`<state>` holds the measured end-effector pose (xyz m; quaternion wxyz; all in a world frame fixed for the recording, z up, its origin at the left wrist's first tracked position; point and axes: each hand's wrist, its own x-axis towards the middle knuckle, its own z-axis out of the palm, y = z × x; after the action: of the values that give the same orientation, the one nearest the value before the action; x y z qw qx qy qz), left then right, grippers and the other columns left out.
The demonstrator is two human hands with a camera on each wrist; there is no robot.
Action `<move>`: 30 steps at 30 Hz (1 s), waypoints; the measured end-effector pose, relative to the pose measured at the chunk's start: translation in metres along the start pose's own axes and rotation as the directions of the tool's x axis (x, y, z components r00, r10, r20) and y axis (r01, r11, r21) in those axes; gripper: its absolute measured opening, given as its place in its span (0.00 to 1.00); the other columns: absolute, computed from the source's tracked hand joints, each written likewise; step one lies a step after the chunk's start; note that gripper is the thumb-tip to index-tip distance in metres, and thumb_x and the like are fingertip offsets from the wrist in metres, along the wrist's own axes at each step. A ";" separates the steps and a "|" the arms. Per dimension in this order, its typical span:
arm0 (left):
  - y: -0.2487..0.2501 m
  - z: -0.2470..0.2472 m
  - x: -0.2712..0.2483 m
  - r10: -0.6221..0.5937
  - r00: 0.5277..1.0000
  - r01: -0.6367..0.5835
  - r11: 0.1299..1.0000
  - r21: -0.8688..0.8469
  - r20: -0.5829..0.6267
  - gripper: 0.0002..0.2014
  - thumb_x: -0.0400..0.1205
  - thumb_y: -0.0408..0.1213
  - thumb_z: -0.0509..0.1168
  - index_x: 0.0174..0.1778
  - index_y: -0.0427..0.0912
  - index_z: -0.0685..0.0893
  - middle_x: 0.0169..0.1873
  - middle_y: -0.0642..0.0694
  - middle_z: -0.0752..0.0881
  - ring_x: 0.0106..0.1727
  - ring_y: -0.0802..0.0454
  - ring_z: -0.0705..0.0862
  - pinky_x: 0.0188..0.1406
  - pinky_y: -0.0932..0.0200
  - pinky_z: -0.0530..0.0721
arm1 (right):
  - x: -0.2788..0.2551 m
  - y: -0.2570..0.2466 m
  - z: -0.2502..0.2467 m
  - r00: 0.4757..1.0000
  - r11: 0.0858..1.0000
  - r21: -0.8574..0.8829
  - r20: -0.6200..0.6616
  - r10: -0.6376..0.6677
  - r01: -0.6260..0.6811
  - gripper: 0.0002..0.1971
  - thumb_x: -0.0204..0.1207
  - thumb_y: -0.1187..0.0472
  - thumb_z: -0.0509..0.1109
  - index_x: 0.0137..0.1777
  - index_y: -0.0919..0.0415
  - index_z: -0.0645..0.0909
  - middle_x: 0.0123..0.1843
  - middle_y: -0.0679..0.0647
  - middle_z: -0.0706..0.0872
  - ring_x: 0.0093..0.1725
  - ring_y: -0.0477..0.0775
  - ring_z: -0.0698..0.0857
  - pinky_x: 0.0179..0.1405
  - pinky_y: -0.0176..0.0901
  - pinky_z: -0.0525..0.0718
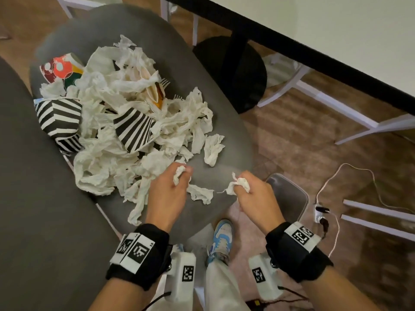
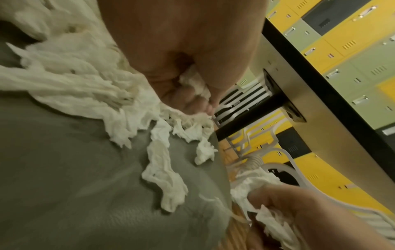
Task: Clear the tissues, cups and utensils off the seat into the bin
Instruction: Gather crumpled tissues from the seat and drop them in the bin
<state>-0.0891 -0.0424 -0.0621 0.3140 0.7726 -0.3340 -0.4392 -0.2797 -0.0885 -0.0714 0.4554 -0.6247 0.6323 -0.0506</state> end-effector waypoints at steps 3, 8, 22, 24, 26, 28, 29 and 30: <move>0.017 0.022 -0.005 0.033 0.995 -0.039 0.997 0.065 0.091 0.19 0.83 0.57 0.60 0.40 0.43 0.80 0.31 0.45 0.82 0.35 0.49 0.79 0.40 0.50 0.76 | -0.009 0.012 -0.017 0.995 0.996 0.007 -0.038 0.089 -0.089 0.18 0.74 0.41 0.66 0.33 0.53 0.70 0.33 0.50 0.81 0.37 0.55 0.81 0.35 0.51 0.75; 0.040 0.074 -0.017 -0.006 0.941 -0.011 0.999 0.050 0.338 0.12 0.86 0.40 0.53 0.40 0.48 0.79 0.39 0.53 0.79 0.46 0.51 0.77 0.48 0.53 0.72 | -0.025 0.064 -0.042 0.976 0.975 0.090 -0.062 0.208 -0.202 0.12 0.79 0.49 0.55 0.42 0.56 0.71 0.45 0.52 0.76 0.47 0.55 0.76 0.47 0.52 0.75; 0.031 0.247 -0.006 -0.081 0.815 -0.297 0.792 0.533 0.574 0.18 0.72 0.43 0.77 0.56 0.49 0.83 0.48 0.51 0.85 0.50 0.51 0.83 0.47 0.60 0.78 | -0.035 0.218 -0.064 0.895 0.901 0.018 -0.102 0.434 -0.434 0.15 0.74 0.63 0.71 0.61 0.59 0.81 0.57 0.60 0.87 0.56 0.61 0.85 0.52 0.47 0.82; 0.021 0.268 -0.002 -0.075 0.818 -0.309 0.779 0.545 0.571 0.15 0.69 0.42 0.79 0.50 0.48 0.86 0.49 0.48 0.87 0.49 0.49 0.85 0.46 0.59 0.79 | -0.028 0.232 -0.062 0.869 0.876 -0.002 -0.129 0.477 -0.482 0.19 0.73 0.58 0.75 0.64 0.58 0.81 0.58 0.60 0.88 0.58 0.62 0.84 0.55 0.48 0.82; 0.012 0.286 0.003 -0.057 0.813 -0.346 0.753 0.560 0.579 0.15 0.68 0.41 0.80 0.49 0.48 0.89 0.52 0.44 0.87 0.52 0.45 0.85 0.50 0.56 0.81 | -0.022 0.247 -0.057 0.858 0.866 -0.019 -0.148 0.491 -0.499 0.19 0.73 0.58 0.75 0.64 0.55 0.82 0.60 0.59 0.87 0.59 0.61 0.84 0.56 0.45 0.81; 0.004 0.303 0.008 -0.061 0.815 -0.350 0.742 0.572 0.577 0.16 0.68 0.40 0.81 0.51 0.48 0.90 0.53 0.44 0.87 0.53 0.45 0.85 0.52 0.56 0.81 | -0.015 0.261 -0.054 0.861 0.869 -0.042 -0.170 0.480 -0.493 0.17 0.74 0.61 0.74 0.63 0.54 0.84 0.60 0.60 0.88 0.59 0.61 0.85 0.56 0.44 0.81; -0.001 0.310 0.010 -0.065 0.815 -0.342 0.747 0.569 0.575 0.17 0.68 0.41 0.81 0.53 0.48 0.90 0.53 0.43 0.88 0.53 0.45 0.86 0.52 0.56 0.82 | -0.012 0.267 -0.051 0.860 0.868 -0.052 -0.178 0.478 -0.493 0.17 0.74 0.63 0.73 0.64 0.54 0.84 0.60 0.60 0.88 0.59 0.62 0.85 0.56 0.44 0.81; -0.006 0.317 0.012 -0.062 0.813 -0.344 0.751 0.564 0.579 0.18 0.69 0.41 0.80 0.55 0.48 0.89 0.54 0.42 0.89 0.54 0.45 0.86 0.53 0.55 0.82 | -0.009 0.273 -0.050 0.860 0.867 -0.061 -0.176 0.478 -0.495 0.18 0.75 0.64 0.71 0.65 0.54 0.83 0.61 0.61 0.87 0.60 0.63 0.85 0.57 0.46 0.81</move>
<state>-0.3642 -0.1094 -0.2047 -0.0508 0.6376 -0.6017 -0.4783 -0.5163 -0.0476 -0.2107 0.3695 -0.4617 0.8048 0.0508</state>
